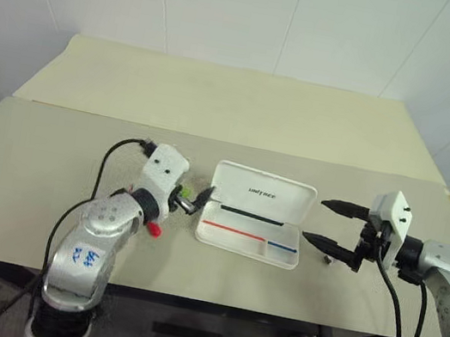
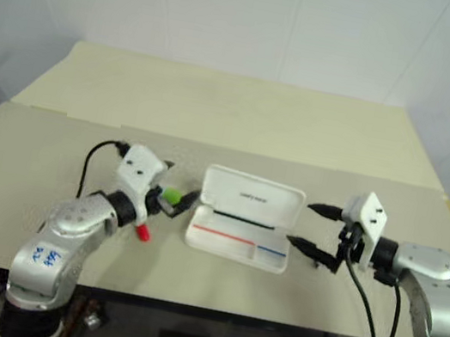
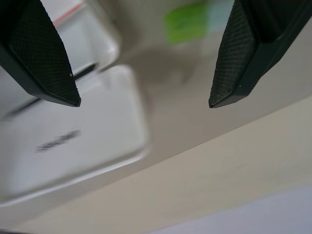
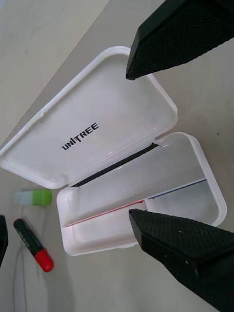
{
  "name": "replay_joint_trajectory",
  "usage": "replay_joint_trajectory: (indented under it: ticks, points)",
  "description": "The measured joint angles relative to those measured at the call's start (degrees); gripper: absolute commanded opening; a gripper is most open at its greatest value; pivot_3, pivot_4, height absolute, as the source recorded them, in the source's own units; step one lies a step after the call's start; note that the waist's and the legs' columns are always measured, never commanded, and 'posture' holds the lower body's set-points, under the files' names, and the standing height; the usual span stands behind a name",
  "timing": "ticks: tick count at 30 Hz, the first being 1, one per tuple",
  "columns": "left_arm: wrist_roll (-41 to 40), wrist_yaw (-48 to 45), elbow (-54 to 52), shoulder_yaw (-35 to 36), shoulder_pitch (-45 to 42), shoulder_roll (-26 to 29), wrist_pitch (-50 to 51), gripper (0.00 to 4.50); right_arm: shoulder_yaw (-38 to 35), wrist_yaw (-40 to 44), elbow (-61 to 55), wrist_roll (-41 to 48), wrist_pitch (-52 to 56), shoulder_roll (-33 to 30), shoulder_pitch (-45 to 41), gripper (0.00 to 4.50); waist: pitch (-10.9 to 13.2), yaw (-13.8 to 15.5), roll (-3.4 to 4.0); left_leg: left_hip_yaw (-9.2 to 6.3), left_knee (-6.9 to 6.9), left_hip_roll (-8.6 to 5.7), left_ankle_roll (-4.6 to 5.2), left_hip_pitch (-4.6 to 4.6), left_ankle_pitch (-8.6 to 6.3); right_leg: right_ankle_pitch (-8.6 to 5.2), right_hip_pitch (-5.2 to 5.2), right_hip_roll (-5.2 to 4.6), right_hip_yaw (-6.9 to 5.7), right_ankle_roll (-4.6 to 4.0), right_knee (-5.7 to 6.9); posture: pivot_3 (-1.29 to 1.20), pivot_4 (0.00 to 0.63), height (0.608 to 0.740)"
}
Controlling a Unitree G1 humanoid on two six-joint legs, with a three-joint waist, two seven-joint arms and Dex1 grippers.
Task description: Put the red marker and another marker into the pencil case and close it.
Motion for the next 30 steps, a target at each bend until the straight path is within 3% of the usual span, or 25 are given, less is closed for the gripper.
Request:
replay_joint_trajectory:
  ticks: [8, 12, 23, 27, 30]
  points:
    - [8.27, 16.53, -1.05, -0.74, 3.77, -9.17, 9.32, 4.47, -0.54, 9.91, 3.8, 3.47, -2.69, 0.0, -0.98, 4.5, 0.0, 0.05, 0.0, -0.01, 0.01, -0.06, 0.02, 0.0, -0.01, 0.05, 0.07, -0.04, 0.0, 0.08, -0.12, 0.0, 0.15, 0.74]
    - [9.53, 20.49, -0.81, -0.62, 3.65, -12.94, 14.15, 4.47, -0.78, 12.51, 5.17, 3.93, -5.09, 0.0, -1.64, 4.5, 0.01, -0.02, -0.02, -0.02, -0.01, -0.05, 0.02, 0.01, -0.01, 0.06, 0.08, -0.03, 0.0, 0.09, -0.14, 0.0, 0.15, 0.74]
    - [8.92, 24.22, 2.29, 5.42, -0.67, -14.47, 21.61, 4.47, -0.8, 9.53, 5.8, 3.37, -6.34, 0.66, -1.98, 4.5, 0.01, -0.05, -0.03, -0.01, -0.05, -0.06, -0.01, 0.01, -0.03, 0.05, 0.07, -0.04, -0.01, 0.07, -0.19, 0.0, 0.15, 0.74]
    - [7.1, 24.72, 4.41, 10.59, -3.45, -16.55, 22.11, 3.56, -0.8, 8.48, 5.79, 3.26, -6.5, 0.67, -1.99, 4.5, 0.01, -0.04, -0.03, -0.02, -0.03, -0.05, -0.03, 0.03, -0.01, 0.09, 0.08, -0.04, -0.04, 0.05, -0.18, 0.0, 0.15, 0.74]
    - [5.13, 24.94, 4.97, 12.53, -3.36, -16.59, 20.73, 2.57, -0.8, 7.73, 5.8, 3.22, -6.58, 0.67, -1.99, 4.5, 0.01, -0.37, -0.02, 0.0, -0.07, -0.05, -0.03, 0.07, -0.01, 0.1, 0.09, -0.04, 0.0, 0.06, -0.2, 0.0, 0.15, 0.74]
